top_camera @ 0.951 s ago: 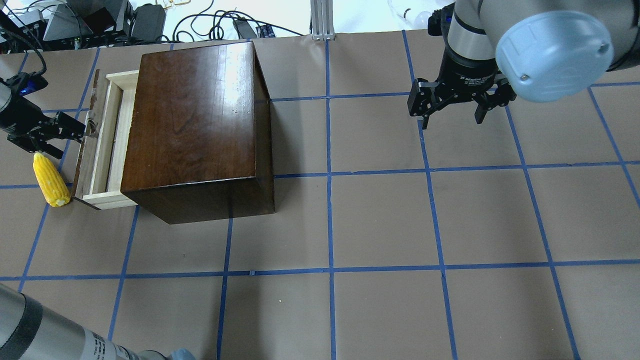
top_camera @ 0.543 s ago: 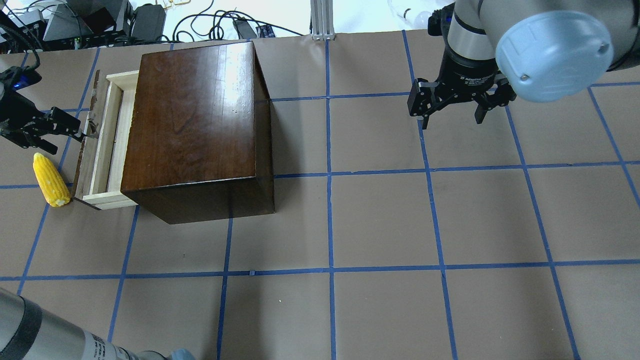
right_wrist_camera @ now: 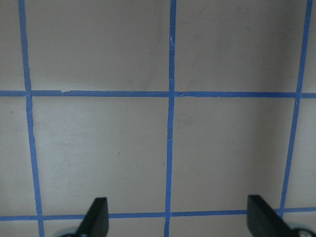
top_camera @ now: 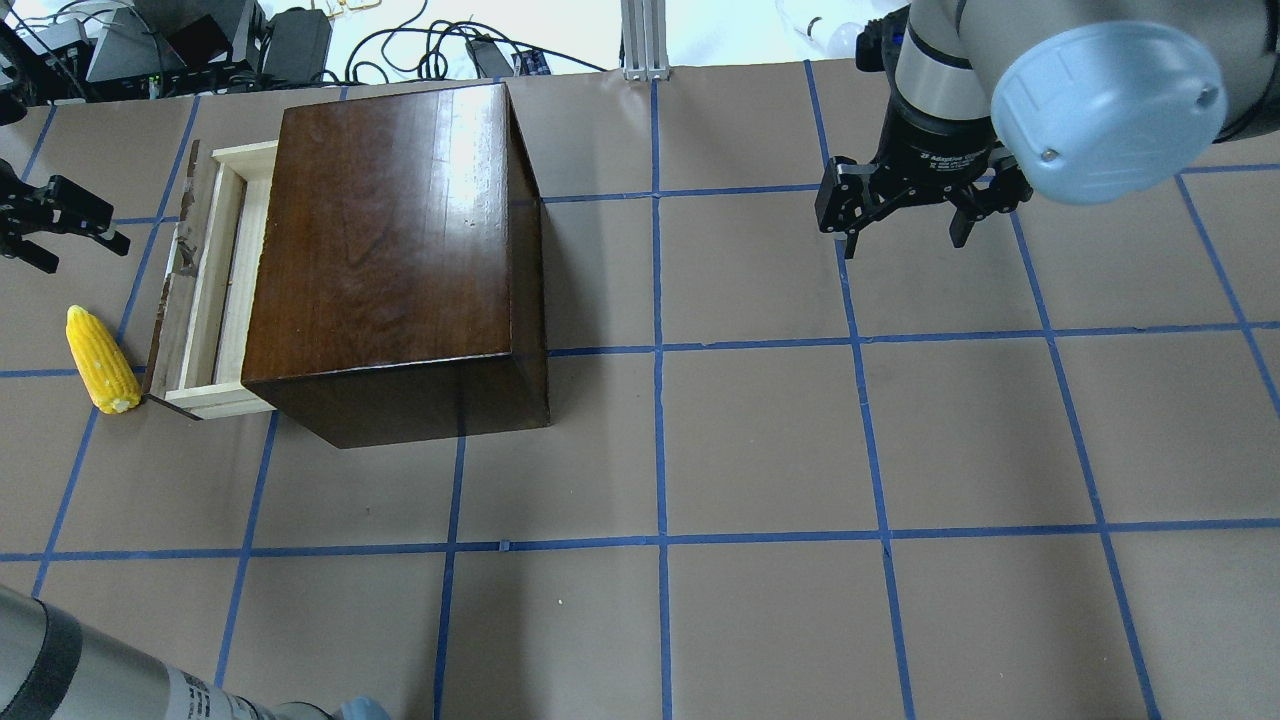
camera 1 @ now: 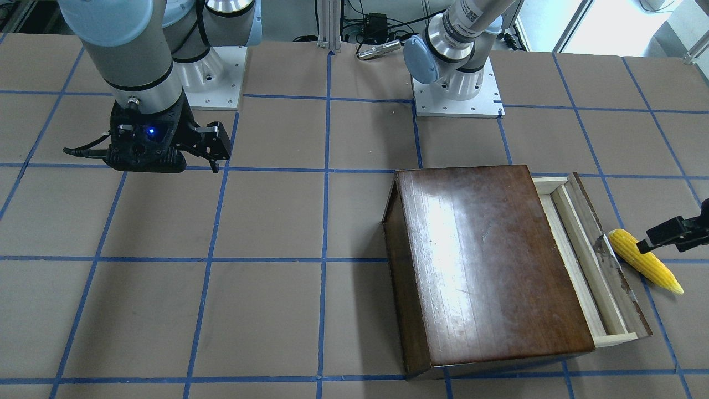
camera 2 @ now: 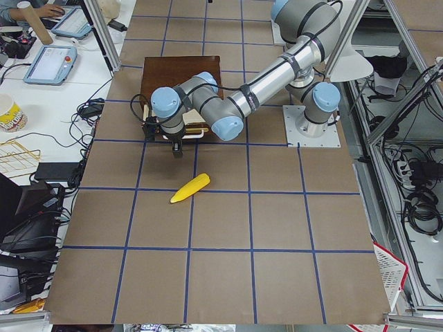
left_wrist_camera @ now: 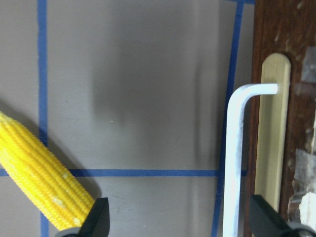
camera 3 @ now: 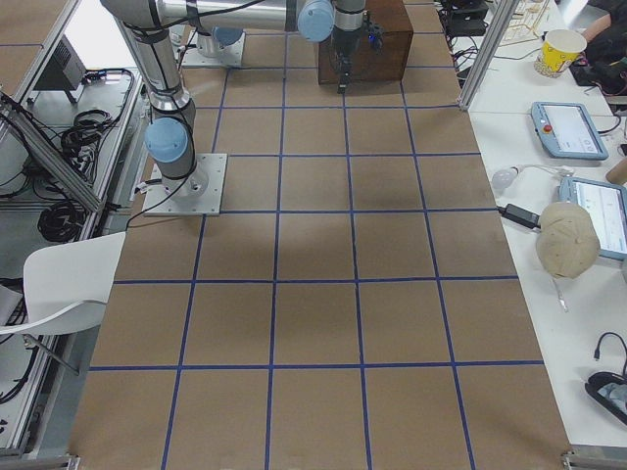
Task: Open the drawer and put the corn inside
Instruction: 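Release the handle and move the left gripper over the yellow corn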
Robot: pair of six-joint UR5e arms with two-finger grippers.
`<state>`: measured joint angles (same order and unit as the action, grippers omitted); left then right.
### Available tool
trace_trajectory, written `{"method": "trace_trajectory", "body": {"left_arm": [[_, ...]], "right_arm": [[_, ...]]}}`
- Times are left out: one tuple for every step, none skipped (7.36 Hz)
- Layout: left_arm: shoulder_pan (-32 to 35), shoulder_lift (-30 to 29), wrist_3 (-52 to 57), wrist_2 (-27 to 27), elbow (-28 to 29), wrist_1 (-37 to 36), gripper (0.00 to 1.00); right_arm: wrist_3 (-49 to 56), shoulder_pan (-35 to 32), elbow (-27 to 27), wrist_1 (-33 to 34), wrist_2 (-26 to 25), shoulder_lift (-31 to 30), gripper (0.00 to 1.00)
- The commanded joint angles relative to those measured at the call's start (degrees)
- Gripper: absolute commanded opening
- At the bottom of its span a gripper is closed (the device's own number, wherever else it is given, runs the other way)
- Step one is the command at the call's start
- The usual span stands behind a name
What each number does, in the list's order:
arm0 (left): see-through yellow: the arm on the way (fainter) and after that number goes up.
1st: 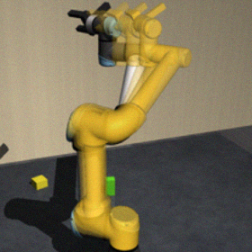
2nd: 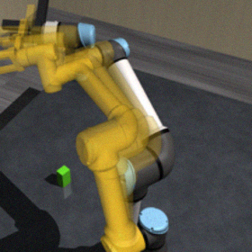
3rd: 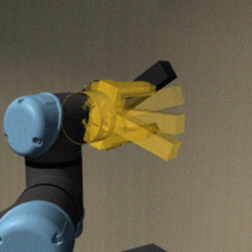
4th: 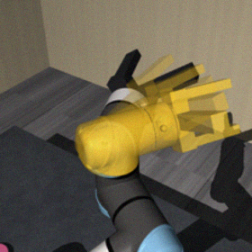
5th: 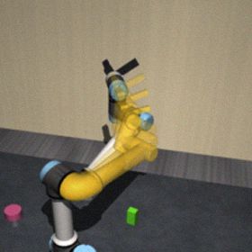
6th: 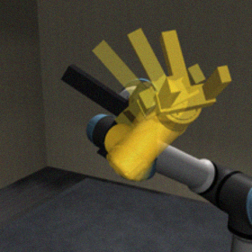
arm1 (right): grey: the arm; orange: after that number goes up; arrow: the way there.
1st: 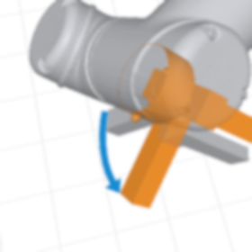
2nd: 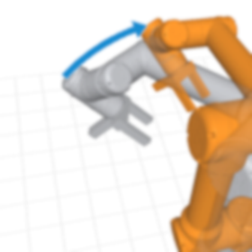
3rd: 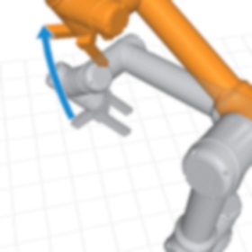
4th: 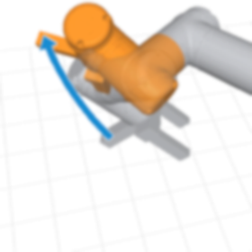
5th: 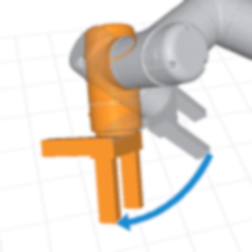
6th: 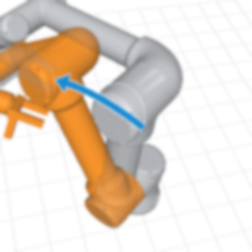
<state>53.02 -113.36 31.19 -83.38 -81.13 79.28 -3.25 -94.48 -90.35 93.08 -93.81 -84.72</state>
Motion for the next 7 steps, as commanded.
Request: {"method": "trace_trajectory", "body": {"left_arm": [[-3.60, -1.68, -0.42, -3.69, 0.19, -5.15, 1.00], [-3.71, -2.65, -0.51, -6.68, -0.51, -8.06, 1.00], [-3.88, -3.79, -0.34, -7.14, -1.73, -8.79, 1.00], [-4.15, -5.28, 0.10, -7.24, -3.57, -14.45, 1.00], [-4.32, -6.34, 0.28, -7.24, -6.38, -17.38, 1.00], [-5.54, -6.70, 0.37, -7.24, -8.41, -18.10, 1.00], [-6.08, -7.05, 0.45, -7.32, -8.43, -18.29, 1.00]], "right_arm": [[0.00, 0.00, 0.00, 0.00, 0.04, 0.00, 1.00], [0.00, 0.00, 0.00, 0.00, -0.05, 0.00, 1.00], [0.00, 0.00, 0.00, 0.00, -0.05, 0.00, 1.00], [0.00, 0.00, 0.00, 0.00, 0.03, 0.00, 1.00], [0.00, 0.00, 0.00, 0.00, -0.05, 0.00, 1.00], [0.00, 0.00, 0.00, 0.00, -0.05, 0.00, 1.00], [0.00, 0.00, 0.00, 0.00, 0.03, 0.00, 1.00]]}}
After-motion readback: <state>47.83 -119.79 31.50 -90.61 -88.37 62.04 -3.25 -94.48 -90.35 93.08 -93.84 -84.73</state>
